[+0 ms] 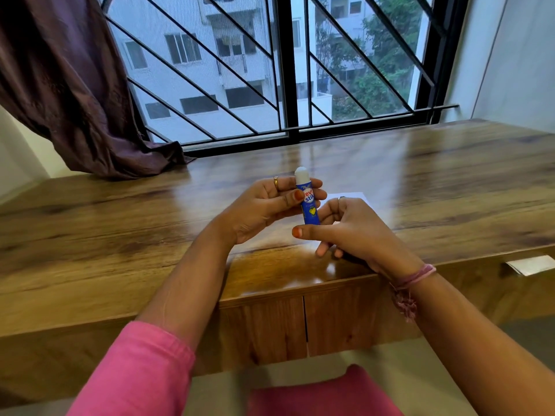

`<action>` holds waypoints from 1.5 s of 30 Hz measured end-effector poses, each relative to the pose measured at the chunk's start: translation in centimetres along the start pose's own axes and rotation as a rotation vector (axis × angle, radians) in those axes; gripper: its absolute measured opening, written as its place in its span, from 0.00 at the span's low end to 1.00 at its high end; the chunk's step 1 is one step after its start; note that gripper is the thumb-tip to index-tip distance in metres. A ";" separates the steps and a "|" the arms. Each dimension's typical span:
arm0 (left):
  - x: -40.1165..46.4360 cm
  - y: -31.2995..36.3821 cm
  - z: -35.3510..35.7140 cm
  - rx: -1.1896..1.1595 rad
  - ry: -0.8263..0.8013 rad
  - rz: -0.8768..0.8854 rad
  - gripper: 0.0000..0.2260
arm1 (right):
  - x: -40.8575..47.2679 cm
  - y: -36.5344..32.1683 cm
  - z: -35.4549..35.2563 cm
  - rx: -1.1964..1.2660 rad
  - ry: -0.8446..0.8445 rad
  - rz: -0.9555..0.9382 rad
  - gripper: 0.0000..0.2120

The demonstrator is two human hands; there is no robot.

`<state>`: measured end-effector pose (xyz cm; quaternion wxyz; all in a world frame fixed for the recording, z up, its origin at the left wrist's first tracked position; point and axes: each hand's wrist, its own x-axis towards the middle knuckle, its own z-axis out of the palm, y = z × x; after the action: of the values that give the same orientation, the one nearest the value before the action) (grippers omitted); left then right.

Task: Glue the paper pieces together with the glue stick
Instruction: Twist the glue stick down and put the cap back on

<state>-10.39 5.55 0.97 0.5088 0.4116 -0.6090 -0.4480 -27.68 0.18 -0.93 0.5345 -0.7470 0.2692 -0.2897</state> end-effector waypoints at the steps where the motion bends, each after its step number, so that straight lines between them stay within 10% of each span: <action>1: 0.0 0.0 0.0 0.001 -0.003 0.003 0.14 | -0.1 0.0 0.0 -0.010 0.002 -0.007 0.17; 45: -0.2 0.0 -0.4 0.038 -0.040 -0.017 0.14 | 0.1 0.0 -0.1 0.034 -0.023 0.021 0.14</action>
<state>-10.02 5.66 0.95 0.4846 0.4174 -0.6240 -0.4490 -27.67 0.06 -0.94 0.5533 -0.7381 0.2660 -0.2800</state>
